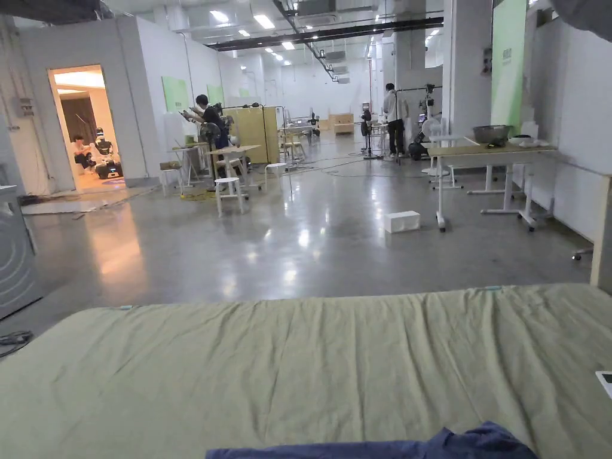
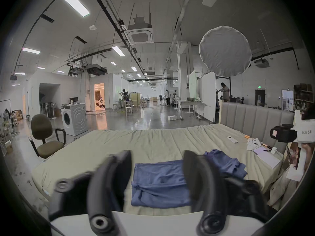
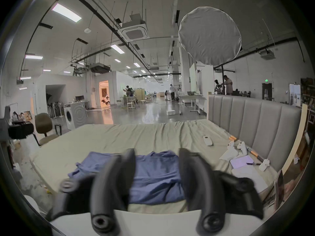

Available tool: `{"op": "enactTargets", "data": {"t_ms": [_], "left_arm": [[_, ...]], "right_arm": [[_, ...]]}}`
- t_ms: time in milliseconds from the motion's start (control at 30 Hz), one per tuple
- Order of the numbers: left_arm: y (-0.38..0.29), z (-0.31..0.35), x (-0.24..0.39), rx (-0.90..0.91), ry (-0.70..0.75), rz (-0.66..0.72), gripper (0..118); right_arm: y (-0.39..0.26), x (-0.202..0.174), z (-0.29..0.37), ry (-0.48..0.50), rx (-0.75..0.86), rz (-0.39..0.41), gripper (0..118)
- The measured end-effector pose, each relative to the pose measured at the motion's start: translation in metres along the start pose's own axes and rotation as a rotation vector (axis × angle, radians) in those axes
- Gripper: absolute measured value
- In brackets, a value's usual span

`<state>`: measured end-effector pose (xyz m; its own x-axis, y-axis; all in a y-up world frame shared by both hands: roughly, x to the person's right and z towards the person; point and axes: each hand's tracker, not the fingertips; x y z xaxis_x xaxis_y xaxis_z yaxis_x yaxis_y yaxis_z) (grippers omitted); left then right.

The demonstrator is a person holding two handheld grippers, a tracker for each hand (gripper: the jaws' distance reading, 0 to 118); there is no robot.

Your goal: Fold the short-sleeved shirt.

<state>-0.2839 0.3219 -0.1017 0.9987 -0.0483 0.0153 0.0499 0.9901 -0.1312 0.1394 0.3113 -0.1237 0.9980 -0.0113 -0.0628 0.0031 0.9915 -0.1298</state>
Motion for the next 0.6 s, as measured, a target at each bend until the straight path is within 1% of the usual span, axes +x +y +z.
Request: {"op": "enactTargets", "data": {"t_ms": [33, 67, 100, 133, 167, 200, 233, 267, 333, 367, 433, 467, 533, 600], "left_arm": [[-0.003, 0.008, 0.003, -0.003, 0.001, -0.003, 37], [-0.005, 0.012, 0.004, -0.008, 0.006, -0.008, 16], [-0.007, 0.019, 0.005, -0.014, 0.008, 0.001, 5], [-0.009, 0.026, 0.004, -0.018, -0.039, 0.053, 5], [-0.011, 0.031, 0.002, -0.028, -0.091, 0.099, 2], [-0.012, 0.034, 0.0, -0.031, -0.106, 0.146, 0], [-0.014, 0.039, 0.001, -0.03, -0.109, 0.15, 0], [-0.016, 0.041, 0.001, -0.036, -0.099, 0.127, 0], [-0.015, 0.04, 0.004, -0.054, -0.061, 0.032, 0], [-0.016, 0.039, 0.004, -0.062, -0.056, 0.013, 0], [-0.018, 0.032, -0.001, -0.059, -0.064, 0.025, 0], [-0.018, 0.027, -0.004, -0.068, -0.064, 0.037, 0], [-0.022, 0.014, -0.012, -0.082, -0.067, 0.063, 0], [-0.028, -0.004, -0.018, -0.105, -0.042, 0.07, 0]], "right_arm": [[-0.001, 0.002, 0.003, 0.027, -0.013, -0.006, 21], [-0.008, 0.001, 0.006, 0.065, -0.074, -0.093, 9], [-0.009, -0.003, 0.012, 0.078, -0.054, -0.075, 7], [-0.011, -0.005, 0.016, 0.073, -0.079, -0.081, 4], [-0.011, -0.007, 0.019, 0.073, -0.07, -0.058, 0], [-0.014, -0.011, 0.023, 0.068, -0.073, -0.045, 0], [-0.014, -0.013, 0.026, 0.055, -0.06, -0.027, 0], [-0.013, -0.013, 0.027, 0.063, -0.053, -0.016, 0], [-0.014, -0.014, 0.026, 0.069, -0.063, -0.04, 0], [-0.014, -0.014, 0.025, 0.072, -0.065, -0.05, 0], [-0.016, -0.015, 0.021, 0.075, -0.091, -0.073, 0], [-0.016, -0.015, 0.019, 0.073, -0.083, -0.073, 0], [-0.017, -0.014, 0.017, 0.081, -0.088, -0.098, 0], [-0.021, -0.013, 0.015, 0.084, -0.092, -0.112, 0]]}}
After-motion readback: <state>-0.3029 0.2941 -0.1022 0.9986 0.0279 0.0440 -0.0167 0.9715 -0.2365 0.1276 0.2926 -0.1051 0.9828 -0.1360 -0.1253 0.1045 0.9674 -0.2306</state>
